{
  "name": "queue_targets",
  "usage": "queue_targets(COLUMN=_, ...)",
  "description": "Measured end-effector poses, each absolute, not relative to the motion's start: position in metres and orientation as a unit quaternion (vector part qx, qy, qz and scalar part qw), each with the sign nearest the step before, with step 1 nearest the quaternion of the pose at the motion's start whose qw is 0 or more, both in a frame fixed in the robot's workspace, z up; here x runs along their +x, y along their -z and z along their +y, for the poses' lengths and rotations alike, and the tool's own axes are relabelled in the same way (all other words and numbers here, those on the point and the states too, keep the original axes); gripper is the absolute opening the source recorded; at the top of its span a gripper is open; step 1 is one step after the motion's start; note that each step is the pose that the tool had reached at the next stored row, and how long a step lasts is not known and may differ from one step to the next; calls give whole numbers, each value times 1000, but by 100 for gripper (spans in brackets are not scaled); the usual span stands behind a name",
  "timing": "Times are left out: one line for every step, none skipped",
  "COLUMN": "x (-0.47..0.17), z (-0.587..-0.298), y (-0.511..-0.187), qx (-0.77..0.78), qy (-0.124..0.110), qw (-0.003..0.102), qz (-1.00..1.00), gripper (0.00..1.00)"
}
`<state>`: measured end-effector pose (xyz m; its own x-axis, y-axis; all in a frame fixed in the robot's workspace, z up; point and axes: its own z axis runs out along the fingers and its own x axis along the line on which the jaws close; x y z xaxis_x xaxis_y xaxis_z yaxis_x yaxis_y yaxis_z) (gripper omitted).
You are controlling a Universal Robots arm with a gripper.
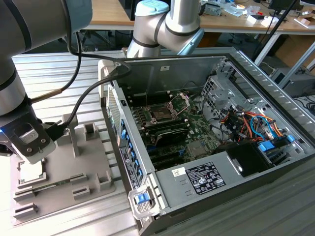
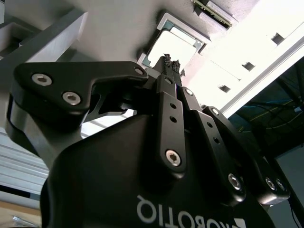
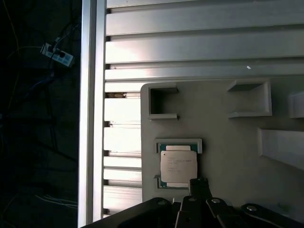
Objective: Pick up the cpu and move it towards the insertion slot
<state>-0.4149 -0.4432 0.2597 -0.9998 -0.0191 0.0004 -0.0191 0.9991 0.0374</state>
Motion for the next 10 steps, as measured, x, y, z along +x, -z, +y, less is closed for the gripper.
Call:
queue_targets(x=-415, z=-443, y=-259, qx=10, qy=19, qw=0, qz=-1000, gripper=11)
queue_targets(x=-415, z=-443, y=-259, qx=10, qy=19, qw=0, qz=-1000, gripper=11)
queue_targets(x=-416, z=-443, y=-259, qx=10, qy=19, qw=0, qz=-1000, gripper=11)
queue_targets(x=-416, z=-443, y=-259, qx=10, qy=19, qw=0, qz=-1000, gripper=11)
queue_targets(x=-416, z=-443, y=-259, qx=10, qy=19, qw=0, qz=-1000, gripper=11)
queue_targets(x=-417, z=-443, y=-259, qx=10, qy=19, qw=0, qz=-1000, gripper=11)
queue_targets(x=-417, z=-443, y=-258, qx=10, qy=19, qw=0, qz=-1000, gripper=11)
queue_targets(x=-417, z=-443, y=-258, qx=10, qy=19, qw=0, qz=-1000, gripper=11)
queue_targets(x=-417, z=-443, y=-258, qx=10, qy=19, qw=0, qz=-1000, gripper=11)
queue_targets(x=-417, z=-443, y=-258, qx=10, qy=19, qw=0, qz=-1000, gripper=11)
